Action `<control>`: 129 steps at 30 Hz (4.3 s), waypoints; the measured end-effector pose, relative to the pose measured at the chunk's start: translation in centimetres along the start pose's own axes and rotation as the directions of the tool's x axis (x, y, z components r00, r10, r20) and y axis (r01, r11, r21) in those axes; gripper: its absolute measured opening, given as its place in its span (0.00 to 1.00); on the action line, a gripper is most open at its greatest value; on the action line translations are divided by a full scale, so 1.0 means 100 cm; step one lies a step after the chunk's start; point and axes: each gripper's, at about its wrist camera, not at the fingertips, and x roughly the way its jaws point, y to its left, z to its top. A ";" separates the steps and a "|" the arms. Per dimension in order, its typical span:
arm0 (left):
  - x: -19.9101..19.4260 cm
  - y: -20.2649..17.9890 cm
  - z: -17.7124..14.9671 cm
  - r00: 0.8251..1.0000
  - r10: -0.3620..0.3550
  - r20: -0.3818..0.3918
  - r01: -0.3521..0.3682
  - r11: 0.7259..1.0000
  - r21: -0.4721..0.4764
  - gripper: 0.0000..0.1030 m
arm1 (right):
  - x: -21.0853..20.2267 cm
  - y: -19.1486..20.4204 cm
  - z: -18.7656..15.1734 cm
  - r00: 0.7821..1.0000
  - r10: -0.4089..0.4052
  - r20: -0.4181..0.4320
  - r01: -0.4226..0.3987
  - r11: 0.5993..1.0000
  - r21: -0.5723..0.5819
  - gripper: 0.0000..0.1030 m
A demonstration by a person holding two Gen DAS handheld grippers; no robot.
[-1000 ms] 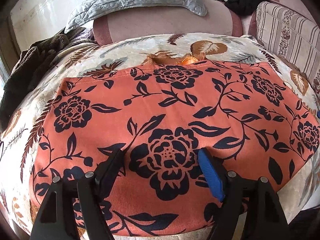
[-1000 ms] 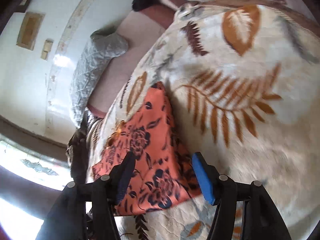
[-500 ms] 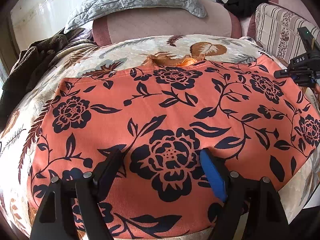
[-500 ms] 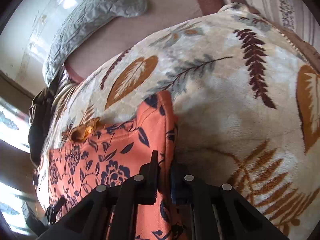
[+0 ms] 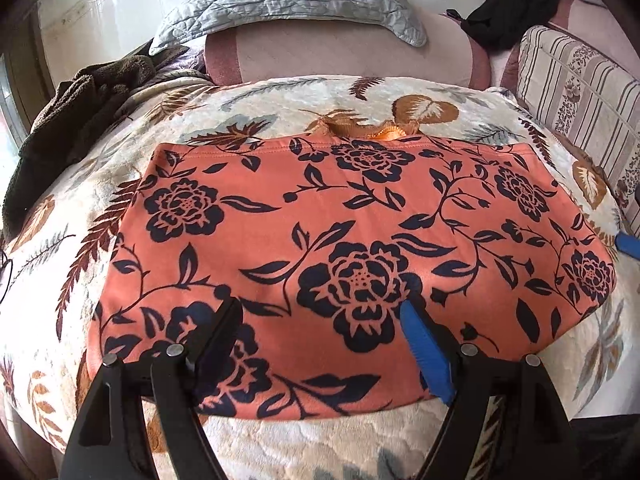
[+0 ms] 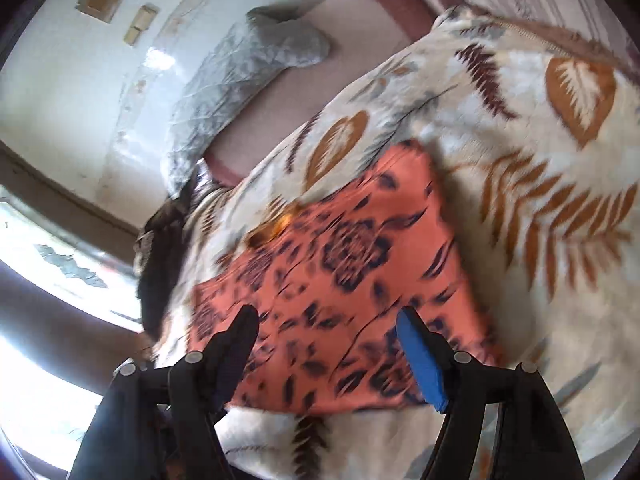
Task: Fold small clothes
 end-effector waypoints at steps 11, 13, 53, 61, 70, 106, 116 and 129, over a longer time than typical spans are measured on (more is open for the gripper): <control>-0.020 0.028 -0.014 1.000 0.026 -0.001 -0.026 0.999 -0.026 0.80 | 0.000 -0.037 -0.018 0.994 -0.030 0.101 0.004 0.969 0.247 0.72; -0.016 0.033 -0.015 1.000 0.025 -0.012 -0.025 0.999 -0.043 0.80 | 0.010 -0.028 -0.004 0.998 0.003 0.063 -0.016 0.977 0.214 0.72; 0.001 0.149 0.061 0.991 0.125 0.056 -0.113 0.978 -0.174 0.55 | 0.045 -0.025 0.023 0.993 0.090 0.080 -0.105 0.972 0.211 0.85; 0.023 0.116 0.009 0.993 0.109 -0.037 -0.112 0.988 -0.110 0.59 | 0.101 -0.075 0.116 0.996 0.090 0.025 -0.093 0.933 0.347 0.85; 0.019 0.129 0.005 0.996 0.087 -0.007 -0.087 0.984 -0.153 0.61 | 0.065 -0.060 0.137 0.990 -0.010 0.140 -0.035 0.949 0.313 0.85; 0.011 0.003 0.011 0.999 0.023 -0.038 -0.024 0.999 -0.034 0.62 | 0.019 -0.056 -0.052 0.983 -0.064 0.172 0.002 0.940 0.342 0.89; 0.016 0.003 0.017 0.999 0.005 -0.033 -0.006 0.999 -0.044 0.62 | 0.040 -0.053 -0.038 0.978 -0.177 0.107 0.125 0.919 0.374 0.40; 0.018 -0.005 0.021 0.999 0.029 -0.016 -0.029 0.999 -0.020 0.66 | 0.033 -0.040 -0.032 0.962 -0.252 0.102 0.211 0.929 0.305 0.23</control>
